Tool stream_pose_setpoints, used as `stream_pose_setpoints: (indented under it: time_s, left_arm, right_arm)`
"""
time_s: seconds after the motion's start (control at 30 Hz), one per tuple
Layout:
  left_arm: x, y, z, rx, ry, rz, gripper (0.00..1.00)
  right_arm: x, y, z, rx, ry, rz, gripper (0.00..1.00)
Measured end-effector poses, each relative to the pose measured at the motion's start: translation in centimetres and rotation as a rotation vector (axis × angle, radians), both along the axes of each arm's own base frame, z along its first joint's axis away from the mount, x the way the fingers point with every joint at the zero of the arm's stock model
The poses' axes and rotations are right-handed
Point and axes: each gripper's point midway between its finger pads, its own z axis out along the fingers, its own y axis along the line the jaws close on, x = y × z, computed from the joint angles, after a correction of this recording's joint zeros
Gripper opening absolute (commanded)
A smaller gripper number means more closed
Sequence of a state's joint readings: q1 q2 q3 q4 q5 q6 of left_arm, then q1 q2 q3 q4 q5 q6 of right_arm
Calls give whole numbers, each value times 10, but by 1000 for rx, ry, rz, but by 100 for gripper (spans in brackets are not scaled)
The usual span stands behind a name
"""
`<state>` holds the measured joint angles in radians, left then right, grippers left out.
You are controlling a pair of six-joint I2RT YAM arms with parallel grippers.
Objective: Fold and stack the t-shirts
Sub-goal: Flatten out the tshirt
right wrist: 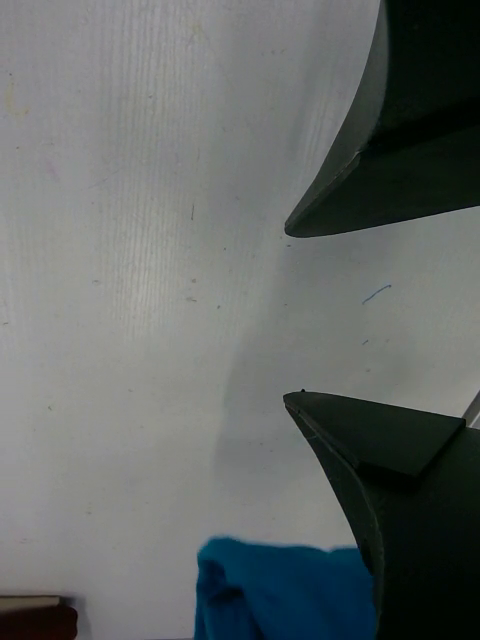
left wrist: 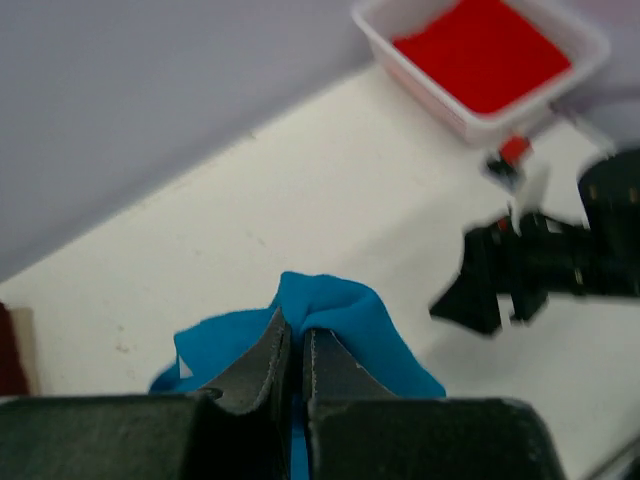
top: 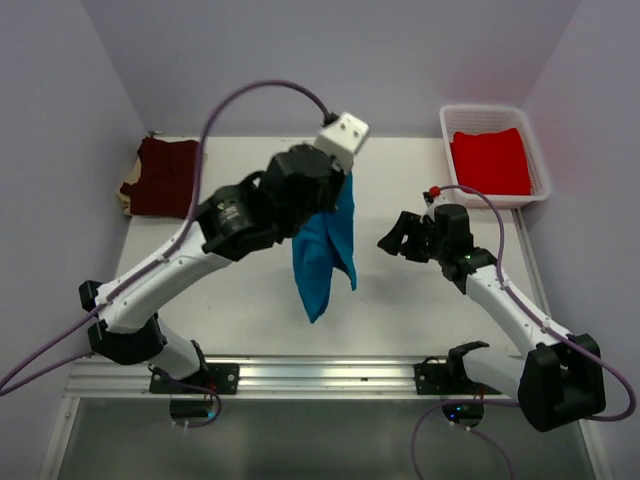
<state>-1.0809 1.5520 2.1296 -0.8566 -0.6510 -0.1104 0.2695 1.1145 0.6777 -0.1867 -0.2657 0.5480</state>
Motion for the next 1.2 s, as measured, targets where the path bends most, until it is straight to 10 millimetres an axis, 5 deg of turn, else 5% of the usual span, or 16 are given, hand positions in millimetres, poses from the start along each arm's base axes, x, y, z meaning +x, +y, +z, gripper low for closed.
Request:
stream_pose_setpoints:
  time_s: [0.1,0.17,0.23,0.4,0.53,0.63,0.73,0.87,0.97,1.2]
  left_arm:
    - [-17,-25,-84,123,124,-155,0]
    - [-19,-7,-102,161,141,-140,0]
    - [-16,15,-82,129,88,-84,0]
    - [-26,66,16,-160,-99,19,0]
    - [-45,104,43,-310,-176,39,0]
    - [-43,105,75,-389,-196,62,0]
    - [-33,83,66,-371,-164,55,0]
    - [-21,53,5,-240,-59,40,0]
    - [-21,49,-28,-167,-4,40,0]
    - [-28,61,-20,-206,-10,47,0]
  right_arm:
    - [-1,1,1,5,-3,7,67]
    - [-1,2,2,6,-3,11,67]
    - [-2,2,3,5,-7,16,67]
    - [-3,2,5,5,-15,25,67]
    - [-5,5,6,15,-14,47,68]
    - [-7,8,6,21,-13,69,69]
    - [-9,12,0,24,7,95,68]
    - [-13,19,-21,15,74,124,67]
    - [-22,28,-35,9,119,168,67]
    - [-43,65,-55,-9,176,311,59]
